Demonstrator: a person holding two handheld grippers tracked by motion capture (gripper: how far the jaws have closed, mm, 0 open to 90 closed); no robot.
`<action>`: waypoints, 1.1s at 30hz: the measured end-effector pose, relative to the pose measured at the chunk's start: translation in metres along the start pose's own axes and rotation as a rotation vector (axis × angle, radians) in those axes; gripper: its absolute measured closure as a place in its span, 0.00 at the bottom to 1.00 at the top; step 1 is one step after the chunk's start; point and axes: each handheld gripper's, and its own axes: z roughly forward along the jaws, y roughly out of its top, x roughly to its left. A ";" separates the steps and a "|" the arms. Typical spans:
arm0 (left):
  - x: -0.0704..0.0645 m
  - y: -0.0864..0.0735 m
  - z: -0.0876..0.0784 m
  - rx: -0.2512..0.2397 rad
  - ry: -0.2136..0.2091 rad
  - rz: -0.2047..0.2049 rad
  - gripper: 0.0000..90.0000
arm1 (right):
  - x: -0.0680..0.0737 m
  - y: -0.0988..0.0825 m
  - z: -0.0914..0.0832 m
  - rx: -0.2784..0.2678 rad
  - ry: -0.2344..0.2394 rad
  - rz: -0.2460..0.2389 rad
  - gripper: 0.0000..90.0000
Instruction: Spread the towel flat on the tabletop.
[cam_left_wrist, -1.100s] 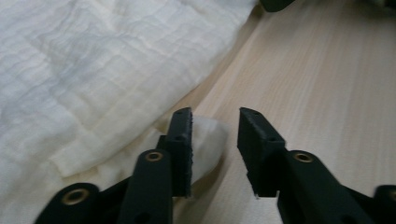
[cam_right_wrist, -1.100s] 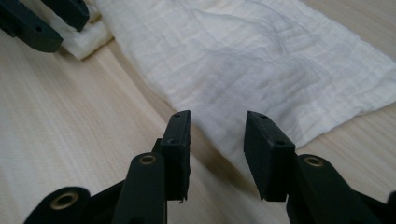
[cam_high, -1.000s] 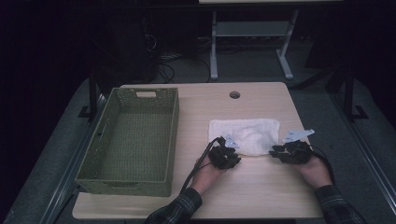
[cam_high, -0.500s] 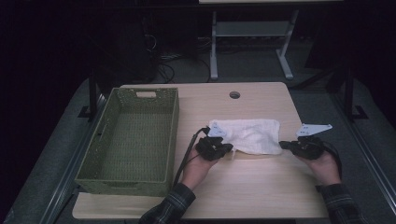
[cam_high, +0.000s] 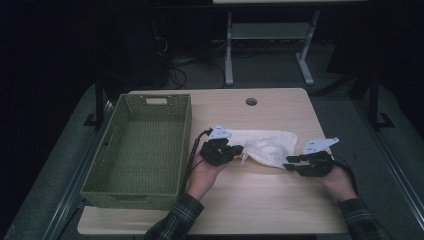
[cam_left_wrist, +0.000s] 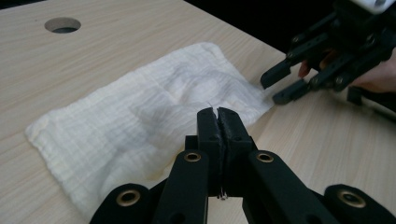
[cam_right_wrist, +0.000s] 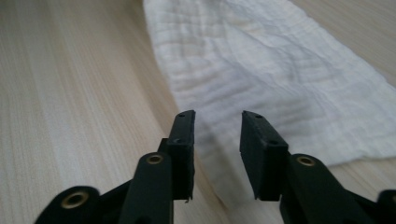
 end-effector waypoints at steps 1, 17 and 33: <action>0.000 0.001 -0.001 -0.003 -0.001 0.001 0.98 | 0.003 0.001 0.001 -0.001 0.009 0.005 0.67; 0.006 0.002 -0.009 -0.013 0.055 -0.010 0.99 | -0.023 0.002 -0.016 -0.060 -0.047 0.077 0.99; 0.014 -0.001 -0.010 -0.008 0.158 -0.048 0.99 | -0.063 0.003 -0.004 -0.022 -0.098 0.173 0.99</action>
